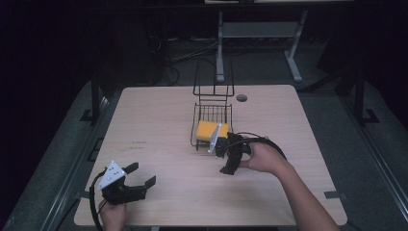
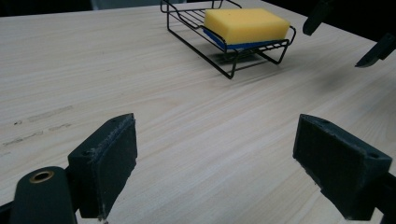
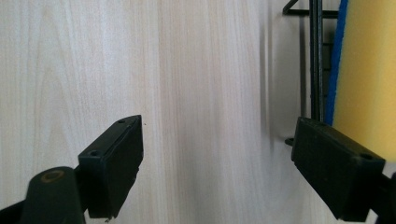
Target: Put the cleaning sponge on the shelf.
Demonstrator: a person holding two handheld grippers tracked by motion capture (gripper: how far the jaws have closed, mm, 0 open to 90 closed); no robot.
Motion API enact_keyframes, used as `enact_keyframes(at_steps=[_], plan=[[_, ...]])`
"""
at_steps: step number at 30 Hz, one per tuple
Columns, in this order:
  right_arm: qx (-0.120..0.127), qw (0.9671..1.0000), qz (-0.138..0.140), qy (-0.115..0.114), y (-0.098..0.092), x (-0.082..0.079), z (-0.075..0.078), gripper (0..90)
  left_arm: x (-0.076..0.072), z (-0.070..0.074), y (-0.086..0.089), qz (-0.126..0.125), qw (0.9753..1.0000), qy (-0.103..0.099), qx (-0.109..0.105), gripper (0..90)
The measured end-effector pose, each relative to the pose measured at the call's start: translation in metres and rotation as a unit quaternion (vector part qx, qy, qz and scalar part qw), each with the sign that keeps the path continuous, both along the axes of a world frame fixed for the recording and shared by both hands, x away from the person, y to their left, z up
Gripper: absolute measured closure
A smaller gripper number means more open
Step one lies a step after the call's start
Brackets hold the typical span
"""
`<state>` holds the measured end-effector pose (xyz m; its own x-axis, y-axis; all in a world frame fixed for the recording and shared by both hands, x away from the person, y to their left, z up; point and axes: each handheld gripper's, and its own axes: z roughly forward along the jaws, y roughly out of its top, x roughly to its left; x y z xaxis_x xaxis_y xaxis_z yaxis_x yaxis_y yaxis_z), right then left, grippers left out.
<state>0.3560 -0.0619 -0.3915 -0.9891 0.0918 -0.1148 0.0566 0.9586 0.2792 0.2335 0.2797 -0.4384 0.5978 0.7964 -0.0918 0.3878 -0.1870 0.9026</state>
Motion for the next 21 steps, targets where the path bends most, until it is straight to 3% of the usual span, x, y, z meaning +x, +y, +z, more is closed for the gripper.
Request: enact_keyframes(at_steps=[21], plan=[[0.009, 0.9998, -0.016, 0.007, -0.016, -0.008, -0.011, 16.6, 0.000, 0.000, -0.001, 0.000, 1.0000, 0.000, 0.002, 12.9]])
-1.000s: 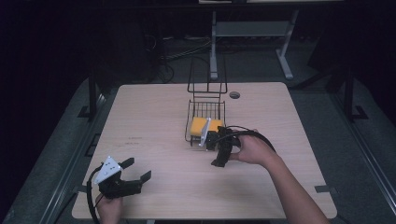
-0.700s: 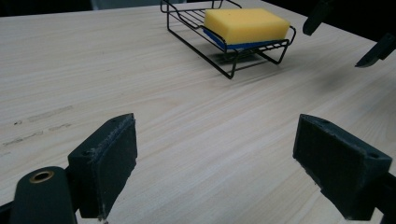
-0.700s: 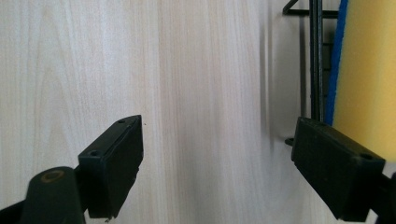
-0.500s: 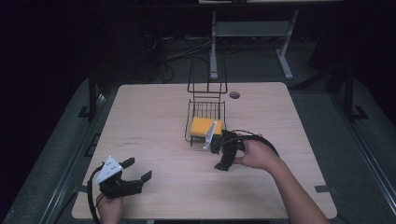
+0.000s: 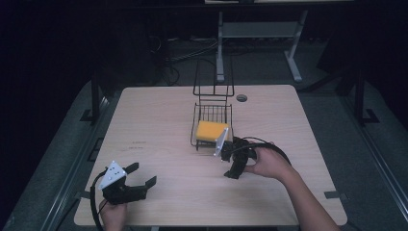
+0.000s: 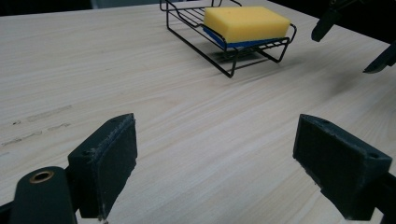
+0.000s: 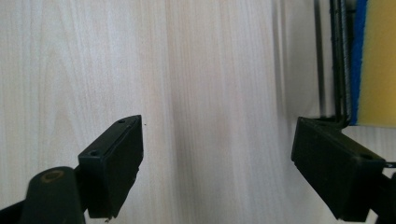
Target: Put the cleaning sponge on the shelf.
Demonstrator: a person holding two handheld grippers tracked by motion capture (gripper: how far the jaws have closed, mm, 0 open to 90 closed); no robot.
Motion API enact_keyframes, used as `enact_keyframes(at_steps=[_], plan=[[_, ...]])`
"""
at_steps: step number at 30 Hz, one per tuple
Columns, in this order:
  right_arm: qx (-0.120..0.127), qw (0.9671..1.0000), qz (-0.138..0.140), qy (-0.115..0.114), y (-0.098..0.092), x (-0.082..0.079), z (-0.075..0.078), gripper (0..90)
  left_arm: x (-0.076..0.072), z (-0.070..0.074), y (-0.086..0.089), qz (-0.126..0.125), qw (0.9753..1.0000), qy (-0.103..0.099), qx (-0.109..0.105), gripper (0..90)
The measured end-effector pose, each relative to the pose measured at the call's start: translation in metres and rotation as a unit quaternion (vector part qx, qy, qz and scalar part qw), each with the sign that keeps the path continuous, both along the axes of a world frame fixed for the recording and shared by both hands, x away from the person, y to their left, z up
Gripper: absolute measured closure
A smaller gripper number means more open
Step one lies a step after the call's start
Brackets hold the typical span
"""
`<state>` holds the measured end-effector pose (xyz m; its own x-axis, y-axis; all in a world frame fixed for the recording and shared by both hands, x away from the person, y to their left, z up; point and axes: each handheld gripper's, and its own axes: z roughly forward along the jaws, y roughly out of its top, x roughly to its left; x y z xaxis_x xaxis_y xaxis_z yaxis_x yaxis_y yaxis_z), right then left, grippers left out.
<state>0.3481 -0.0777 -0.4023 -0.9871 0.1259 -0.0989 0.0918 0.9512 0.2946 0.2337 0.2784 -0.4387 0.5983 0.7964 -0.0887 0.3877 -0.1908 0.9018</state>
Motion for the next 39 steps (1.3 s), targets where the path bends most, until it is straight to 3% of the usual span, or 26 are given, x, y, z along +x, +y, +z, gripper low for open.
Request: enact_keyframes(at_steps=[39], plan=[[0.014, 0.9992, -0.037, 0.001, -0.043, -0.020, -0.008, 16.7, -0.001, 0.000, -0.005, -0.005, 1.0000, 0.000, 0.005, 13.0]])
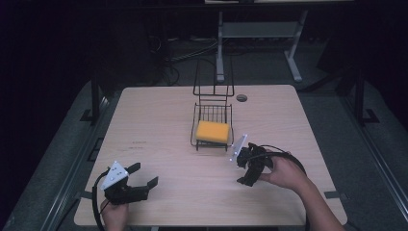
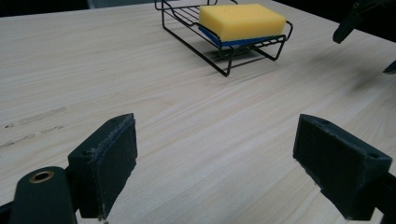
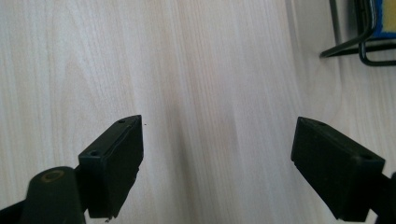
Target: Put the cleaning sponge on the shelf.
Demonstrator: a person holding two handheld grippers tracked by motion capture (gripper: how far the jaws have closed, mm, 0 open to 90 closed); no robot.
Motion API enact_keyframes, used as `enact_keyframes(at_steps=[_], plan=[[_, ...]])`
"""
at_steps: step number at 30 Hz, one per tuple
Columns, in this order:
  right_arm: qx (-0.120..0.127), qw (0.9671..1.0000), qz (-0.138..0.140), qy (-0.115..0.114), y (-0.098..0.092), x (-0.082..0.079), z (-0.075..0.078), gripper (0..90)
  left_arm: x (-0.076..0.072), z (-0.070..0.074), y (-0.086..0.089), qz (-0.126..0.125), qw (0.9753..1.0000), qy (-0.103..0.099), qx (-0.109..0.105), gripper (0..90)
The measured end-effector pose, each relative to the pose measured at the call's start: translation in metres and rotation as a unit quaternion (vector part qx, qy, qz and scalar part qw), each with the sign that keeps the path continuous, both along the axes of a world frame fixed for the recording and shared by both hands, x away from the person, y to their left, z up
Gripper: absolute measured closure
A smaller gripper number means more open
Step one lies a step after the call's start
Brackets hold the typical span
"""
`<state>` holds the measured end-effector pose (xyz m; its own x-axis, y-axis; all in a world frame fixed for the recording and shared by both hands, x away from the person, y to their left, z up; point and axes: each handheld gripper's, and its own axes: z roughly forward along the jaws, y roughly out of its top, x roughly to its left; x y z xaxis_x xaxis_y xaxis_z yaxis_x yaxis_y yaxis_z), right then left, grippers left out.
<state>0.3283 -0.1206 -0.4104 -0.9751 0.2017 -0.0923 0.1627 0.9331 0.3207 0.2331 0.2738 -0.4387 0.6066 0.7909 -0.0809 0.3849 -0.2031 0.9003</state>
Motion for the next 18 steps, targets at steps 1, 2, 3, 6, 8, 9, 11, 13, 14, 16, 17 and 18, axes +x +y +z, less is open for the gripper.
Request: enact_keyframes(at_steps=[1, 2, 3, 6, 8, 9, 11, 13, 14, 16, 17, 18], plan=[[-0.002, 1.0000, -0.006, 0.002, -0.001, -0.001, 0.000, 16.7, 0.000, 0.000, 0.000, 0.000, 1.0000, 0.000, 0.000, 12.9], [-0.002, 1.0000, -0.008, 0.003, -0.003, -0.002, -0.001, 16.7, 0.000, 0.000, 0.000, 0.000, 1.0000, 0.000, 0.000, 12.9], [-0.002, 1.0000, -0.007, 0.002, -0.004, -0.002, -0.001, 16.7, 0.000, 0.000, 0.000, 0.000, 1.0000, 0.000, 0.001, 12.9], [-0.001, 0.9999, -0.013, 0.004, -0.007, -0.004, -0.002, 16.7, 0.000, 0.000, 0.000, -0.001, 1.0000, 0.001, 0.000, 12.9], [0.003, 0.9999, -0.012, 0.001, -0.010, -0.005, -0.002, 16.7, 0.000, 0.000, 0.000, 0.000, 1.0000, 0.000, 0.001, 12.9], [0.003, 0.9998, -0.018, 0.003, -0.011, -0.006, -0.002, 16.7, 0.000, 0.000, 0.000, 0.000, 1.0000, 0.000, 0.001, 12.9], [0.006, 0.9998, -0.018, 0.001, -0.014, -0.007, -0.002, 16.7, 0.000, 0.000, -0.001, -0.002, 1.0000, 0.001, 0.002, 12.9], [0.008, 0.9998, -0.019, 0.001, -0.017, -0.008, -0.004, 16.7, 0.000, 0.000, -0.001, -0.002, 1.0000, 0.001, 0.002, 13.0], [0.007, 0.9998, -0.021, 0.002, -0.018, -0.009, -0.004, 16.7, 0.000, 0.000, -0.001, -0.003, 1.0000, 0.000, 0.002, 12.9], [0.008, 0.9997, -0.022, 0.003, -0.020, -0.009, -0.005, 16.7, 0.000, 0.000, -0.001, -0.003, 1.0000, 0.000, 0.003, 12.9], [0.007, 0.9997, -0.023, 0.003, -0.021, -0.009, -0.005, 16.7, 0.000, 0.000, -0.001, -0.003, 1.0000, 0.000, 0.003, 13.0], [0.007, 0.9996, -0.026, 0.004, -0.022, -0.010, -0.005, 16.7, 0.000, 0.000, -0.001, -0.003, 1.0000, 0.000, 0.003, 13.0]])
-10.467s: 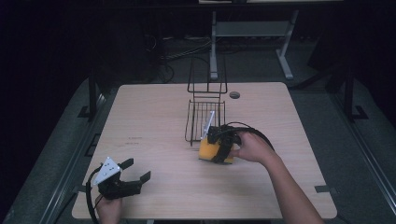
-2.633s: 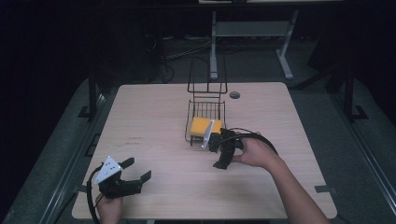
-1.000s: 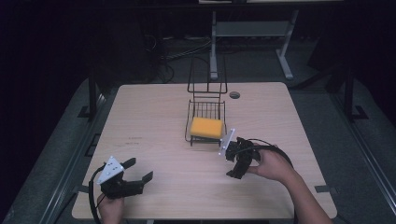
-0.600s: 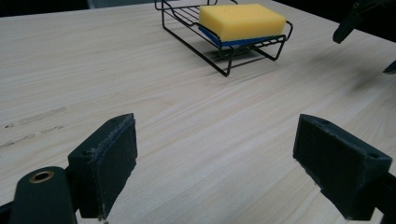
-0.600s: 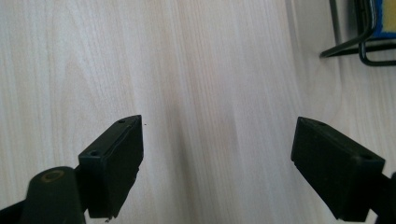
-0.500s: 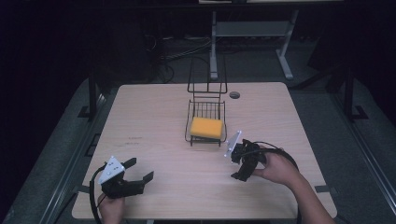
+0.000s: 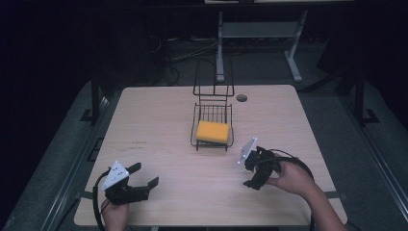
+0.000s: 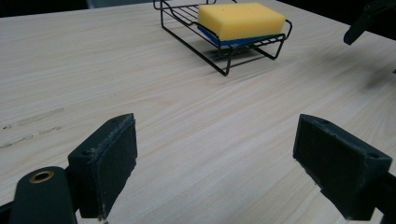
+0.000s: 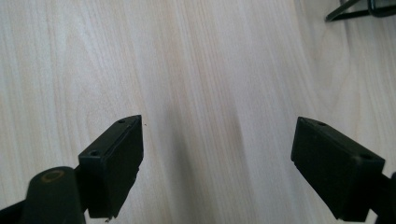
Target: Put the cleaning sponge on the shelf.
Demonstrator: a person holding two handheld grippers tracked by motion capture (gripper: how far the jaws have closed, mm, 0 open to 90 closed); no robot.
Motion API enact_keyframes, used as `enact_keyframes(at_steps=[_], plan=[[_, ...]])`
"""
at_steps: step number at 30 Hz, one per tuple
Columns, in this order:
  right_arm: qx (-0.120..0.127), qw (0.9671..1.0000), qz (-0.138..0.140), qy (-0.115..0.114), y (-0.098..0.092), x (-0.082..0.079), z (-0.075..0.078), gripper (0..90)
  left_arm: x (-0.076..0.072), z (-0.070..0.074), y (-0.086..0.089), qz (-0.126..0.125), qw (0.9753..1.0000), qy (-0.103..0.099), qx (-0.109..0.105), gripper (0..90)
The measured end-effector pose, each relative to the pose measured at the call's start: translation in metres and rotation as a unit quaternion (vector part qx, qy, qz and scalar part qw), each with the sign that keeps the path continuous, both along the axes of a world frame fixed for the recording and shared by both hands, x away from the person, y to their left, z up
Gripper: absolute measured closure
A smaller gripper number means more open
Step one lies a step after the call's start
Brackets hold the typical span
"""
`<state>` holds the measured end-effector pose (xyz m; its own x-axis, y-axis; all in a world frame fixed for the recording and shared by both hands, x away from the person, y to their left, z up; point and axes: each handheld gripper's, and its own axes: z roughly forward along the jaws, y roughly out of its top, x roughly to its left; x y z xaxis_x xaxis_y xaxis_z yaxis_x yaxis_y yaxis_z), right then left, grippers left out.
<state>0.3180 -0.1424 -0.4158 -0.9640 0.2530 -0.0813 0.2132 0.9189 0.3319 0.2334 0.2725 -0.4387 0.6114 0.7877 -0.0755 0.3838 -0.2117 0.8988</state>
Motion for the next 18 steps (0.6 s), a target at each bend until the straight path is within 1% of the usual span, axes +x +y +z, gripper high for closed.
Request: enact_keyframes(at_steps=[5, 13, 18], plan=[[0.002, 1.0000, -0.003, 0.000, -0.005, -0.002, -0.001, 16.8, 0.000, 0.000, 0.000, 0.001, 1.0000, 0.000, 0.000, 12.9], [0.005, 0.9999, -0.011, 0.002, -0.014, -0.010, -0.005, 16.7, 0.000, 0.000, 0.000, 0.000, 1.0000, 0.000, 0.001, 13.0], [0.015, 0.9998, -0.016, -0.001, -0.022, -0.017, -0.005, 16.7, 0.000, 0.000, -0.001, -0.001, 1.0000, -0.001, 0.004, 13.0]])
